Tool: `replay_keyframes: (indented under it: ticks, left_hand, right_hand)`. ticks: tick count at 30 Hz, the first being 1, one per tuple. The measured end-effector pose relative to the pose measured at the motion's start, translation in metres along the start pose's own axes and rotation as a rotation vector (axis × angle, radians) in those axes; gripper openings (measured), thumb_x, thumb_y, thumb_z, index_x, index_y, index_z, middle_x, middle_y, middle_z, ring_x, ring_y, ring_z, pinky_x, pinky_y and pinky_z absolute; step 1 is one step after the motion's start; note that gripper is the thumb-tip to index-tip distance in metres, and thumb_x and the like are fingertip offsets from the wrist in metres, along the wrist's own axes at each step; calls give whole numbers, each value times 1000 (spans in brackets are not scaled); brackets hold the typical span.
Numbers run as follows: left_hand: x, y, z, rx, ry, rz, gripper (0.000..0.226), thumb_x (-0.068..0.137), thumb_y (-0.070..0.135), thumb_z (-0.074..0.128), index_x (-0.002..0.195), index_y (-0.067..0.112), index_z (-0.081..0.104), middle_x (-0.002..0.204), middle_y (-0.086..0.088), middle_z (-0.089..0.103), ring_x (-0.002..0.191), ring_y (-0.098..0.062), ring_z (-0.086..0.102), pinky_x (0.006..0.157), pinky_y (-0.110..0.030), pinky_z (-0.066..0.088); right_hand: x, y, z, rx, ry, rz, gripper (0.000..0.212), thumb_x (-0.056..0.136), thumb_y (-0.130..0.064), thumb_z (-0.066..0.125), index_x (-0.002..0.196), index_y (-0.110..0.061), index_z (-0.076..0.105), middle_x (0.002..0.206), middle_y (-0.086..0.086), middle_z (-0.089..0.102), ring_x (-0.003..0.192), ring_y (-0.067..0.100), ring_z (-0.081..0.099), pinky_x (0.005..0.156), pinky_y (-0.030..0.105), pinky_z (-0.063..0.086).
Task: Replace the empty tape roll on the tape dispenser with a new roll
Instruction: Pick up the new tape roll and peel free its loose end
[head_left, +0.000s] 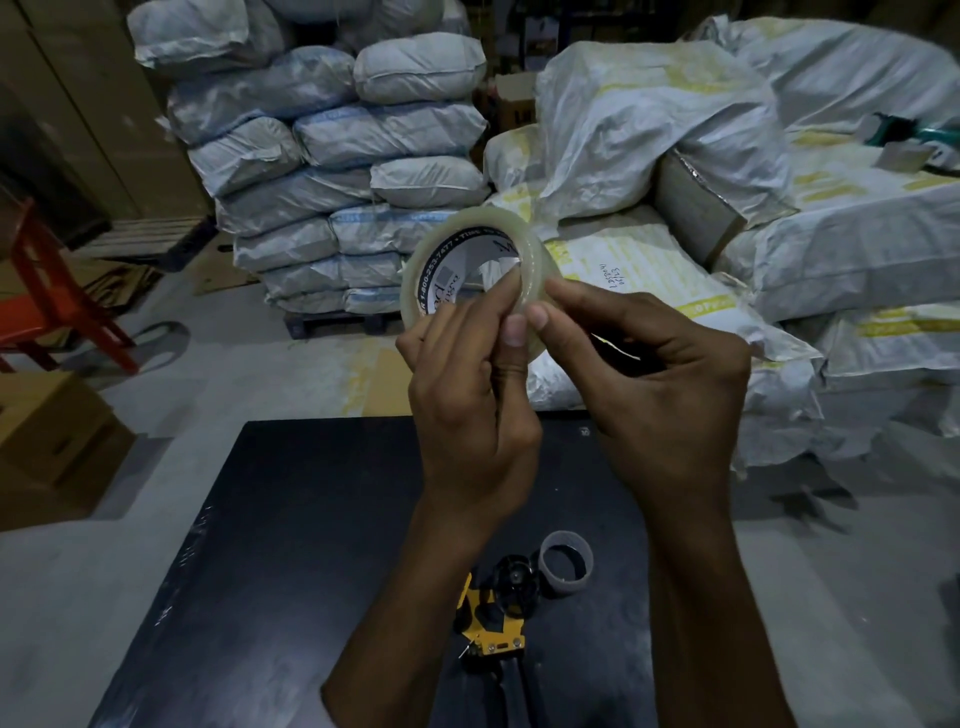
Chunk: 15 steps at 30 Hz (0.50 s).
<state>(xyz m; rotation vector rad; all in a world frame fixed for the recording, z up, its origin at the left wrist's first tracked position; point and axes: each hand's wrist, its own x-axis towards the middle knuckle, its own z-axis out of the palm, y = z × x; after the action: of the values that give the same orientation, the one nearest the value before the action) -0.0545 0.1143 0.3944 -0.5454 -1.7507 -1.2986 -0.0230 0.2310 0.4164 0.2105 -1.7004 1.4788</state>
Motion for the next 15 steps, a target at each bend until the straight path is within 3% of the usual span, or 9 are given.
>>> replay_keyframes:
  ticks: [5,10,15]
  left_hand:
    - [-3,-1,2,-1,1,20,33,111,7,56,136,-5,73,124,7,67,113,-17,65,100,-61,53]
    - [-4,-3,0,12,32,35,31,109,3,59,134,-9,72,118,-5,75,110,-13,63,103,-47,48]
    - [-6,0,1,21,75,120,33,107,1,59,133,-15,69,119,-1,68,108,-21,66,106,-35,42]
  right_hand:
    - [1,4,-1,-104,-6,-120,23,95,-13,89,116,-4,86,108,3,85,103,7,83,91,20,62]
    - [0,3,2,-115,11,-144,16,97,-13,88,111,-6,88,107,6,85,104,12,84,86,33,68]
    - [-1,-4,6,-76,35,-121,6,95,-9,86,100,-5,85,100,7,81,102,15,82,83,28,66]
